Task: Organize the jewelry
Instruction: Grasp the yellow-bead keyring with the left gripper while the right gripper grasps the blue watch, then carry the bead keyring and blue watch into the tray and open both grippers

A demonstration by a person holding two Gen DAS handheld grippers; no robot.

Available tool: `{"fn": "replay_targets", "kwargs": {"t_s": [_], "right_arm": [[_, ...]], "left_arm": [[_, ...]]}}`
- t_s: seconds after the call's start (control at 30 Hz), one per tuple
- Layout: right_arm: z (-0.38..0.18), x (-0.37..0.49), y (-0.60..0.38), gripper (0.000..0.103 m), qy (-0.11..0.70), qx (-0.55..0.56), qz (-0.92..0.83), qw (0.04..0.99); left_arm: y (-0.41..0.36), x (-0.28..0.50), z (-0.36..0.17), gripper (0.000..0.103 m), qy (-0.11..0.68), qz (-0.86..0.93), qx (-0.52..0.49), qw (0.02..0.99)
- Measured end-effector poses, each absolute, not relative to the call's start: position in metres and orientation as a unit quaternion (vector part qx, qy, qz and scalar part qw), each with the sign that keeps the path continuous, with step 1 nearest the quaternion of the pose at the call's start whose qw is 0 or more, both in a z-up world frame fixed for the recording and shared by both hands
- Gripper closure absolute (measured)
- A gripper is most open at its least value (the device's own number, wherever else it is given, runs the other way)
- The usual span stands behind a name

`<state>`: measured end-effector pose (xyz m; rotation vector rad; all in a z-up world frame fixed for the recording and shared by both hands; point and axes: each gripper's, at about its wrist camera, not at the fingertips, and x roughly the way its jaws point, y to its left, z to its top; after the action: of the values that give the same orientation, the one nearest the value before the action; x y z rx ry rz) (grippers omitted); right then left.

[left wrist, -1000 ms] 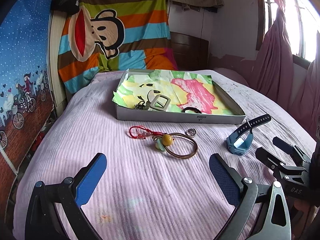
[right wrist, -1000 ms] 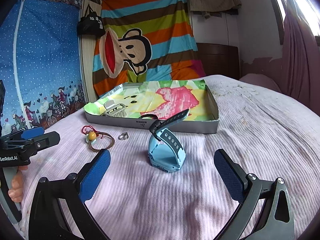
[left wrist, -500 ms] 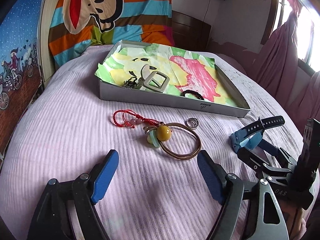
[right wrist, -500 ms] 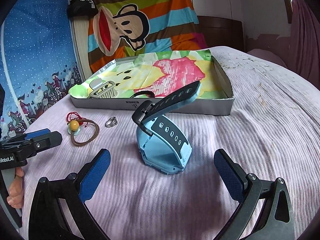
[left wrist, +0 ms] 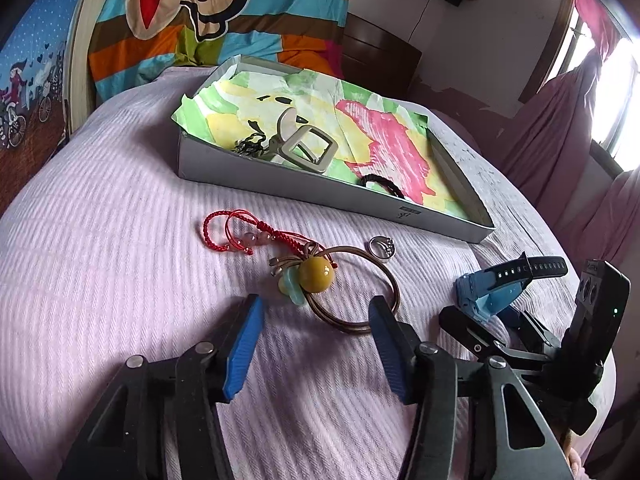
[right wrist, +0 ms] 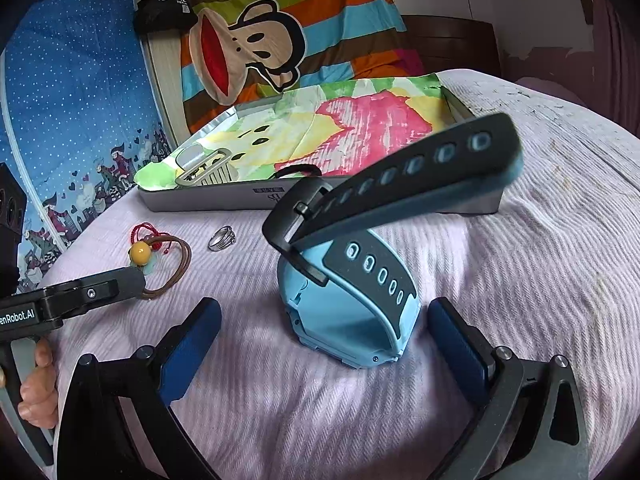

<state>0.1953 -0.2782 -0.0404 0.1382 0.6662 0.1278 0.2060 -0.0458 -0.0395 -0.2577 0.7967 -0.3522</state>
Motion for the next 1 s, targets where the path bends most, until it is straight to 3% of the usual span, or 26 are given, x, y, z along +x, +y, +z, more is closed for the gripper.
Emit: {"fn": "replay_targets", "kwargs": {"t_s": [0.17,0.37,0.4,0.57,1.0], "right_arm": [[-0.041,0.194,-0.279,0.016,0.322,0.071,0.058,0.942],[-0.042,0.197,-0.286,0.027,0.32,0.084,0.047,0.943],[-0.043,0.197,-0.286,0.029,0.319,0.085,0.045,0.943],[-0.043,0.193,-0.29,0.047,0.311,0.09,0.035,0.946],[-0.041,0.186,-0.289,0.047,0.296,0.086,0.04,0.951]], "left_arm": [[-0.045,0.215,-0.044,0.079,0.391,-0.162,-0.137,0.896],[-0.043,0.212,-0.047,0.082,0.38,-0.162,-0.142,0.899],[-0.043,0.21,-0.048,0.091,0.378,-0.161,-0.143,0.9],[-0.041,0.206,-0.051,0.094,0.372,-0.163,-0.149,0.902],[-0.053,0.192,-0.044,0.096,0.353,-0.173,-0.109,0.913]]}}
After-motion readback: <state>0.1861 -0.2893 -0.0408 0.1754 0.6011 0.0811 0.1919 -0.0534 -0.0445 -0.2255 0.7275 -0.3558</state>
